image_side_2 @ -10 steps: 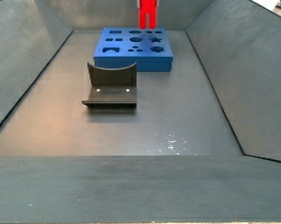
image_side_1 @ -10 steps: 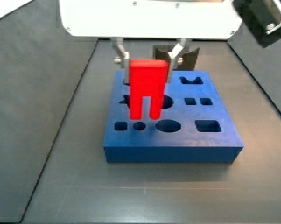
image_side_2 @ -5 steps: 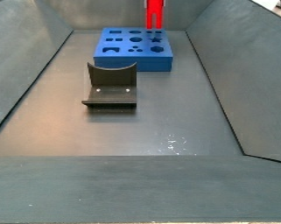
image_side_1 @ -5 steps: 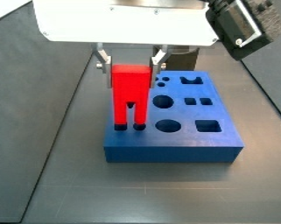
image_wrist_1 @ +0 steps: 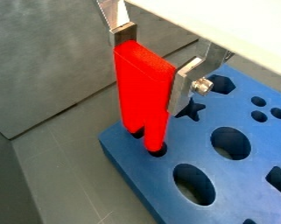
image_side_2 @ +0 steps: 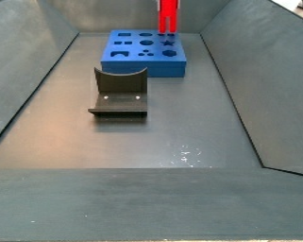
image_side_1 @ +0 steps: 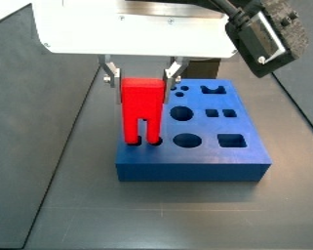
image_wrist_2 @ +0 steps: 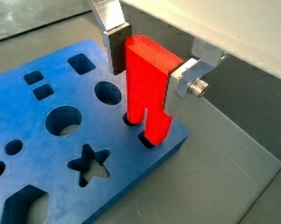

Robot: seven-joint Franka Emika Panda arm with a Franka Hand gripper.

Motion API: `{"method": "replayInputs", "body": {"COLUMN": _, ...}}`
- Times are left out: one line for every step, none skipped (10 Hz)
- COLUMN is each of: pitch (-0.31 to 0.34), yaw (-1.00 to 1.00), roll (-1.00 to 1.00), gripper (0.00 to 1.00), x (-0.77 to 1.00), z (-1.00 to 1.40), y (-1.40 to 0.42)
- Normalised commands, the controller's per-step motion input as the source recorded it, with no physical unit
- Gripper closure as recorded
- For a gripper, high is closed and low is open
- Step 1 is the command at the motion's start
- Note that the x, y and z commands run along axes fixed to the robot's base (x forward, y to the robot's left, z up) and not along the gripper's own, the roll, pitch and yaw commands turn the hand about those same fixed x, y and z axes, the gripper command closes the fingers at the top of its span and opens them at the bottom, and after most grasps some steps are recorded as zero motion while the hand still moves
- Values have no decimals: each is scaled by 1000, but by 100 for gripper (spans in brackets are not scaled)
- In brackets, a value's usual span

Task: Pick up the square-circle object. Move up. Move to above the board. Insert the square-circle object.
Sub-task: Insert the square-circle object.

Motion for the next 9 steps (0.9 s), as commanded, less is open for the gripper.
{"method": "replayInputs", "body": {"pitch": 16, "yaw": 0, "roll": 47, "gripper": 100, "x": 254, "z": 0, "y": 0}}
{"method": "replayInputs", "body": {"pitch": 9, "yaw": 0, "roll": 39, "gripper": 100, "x": 180, "z": -14, "y": 0}}
{"method": "replayInputs", "body": {"pitch": 0, "yaw": 0, "roll": 31, "gripper": 100, "x": 111, "z": -11, "y": 0}}
{"method": "replayInputs", "body": {"pitch": 0, "yaw": 0, "roll": 16, "gripper": 100, "x": 46, "z": -20, "y": 0}}
{"method": "replayInputs", "body": {"pitch": 0, "yaw": 0, "roll": 20, "gripper": 100, "x": 0, "z": -40, "y": 0}}
{"method": "replayInputs", "body": {"pitch": 0, "yaw": 0, "roll": 30, "gripper": 100, "x": 0, "z": -91, "y": 0}}
{"method": "replayInputs", "body": {"pitch": 0, "yaw": 0, "roll": 33, "gripper": 100, "x": 0, "z": -189, "y": 23}}
{"method": "replayInputs", "body": {"pitch": 0, "yaw": 0, "roll": 14, "gripper": 100, "x": 0, "z": -154, "y": 11}}
{"method": "replayInputs", "body": {"pitch": 0, "yaw": 0, "roll": 9, "gripper": 100, "x": 0, "z": -126, "y": 0}}
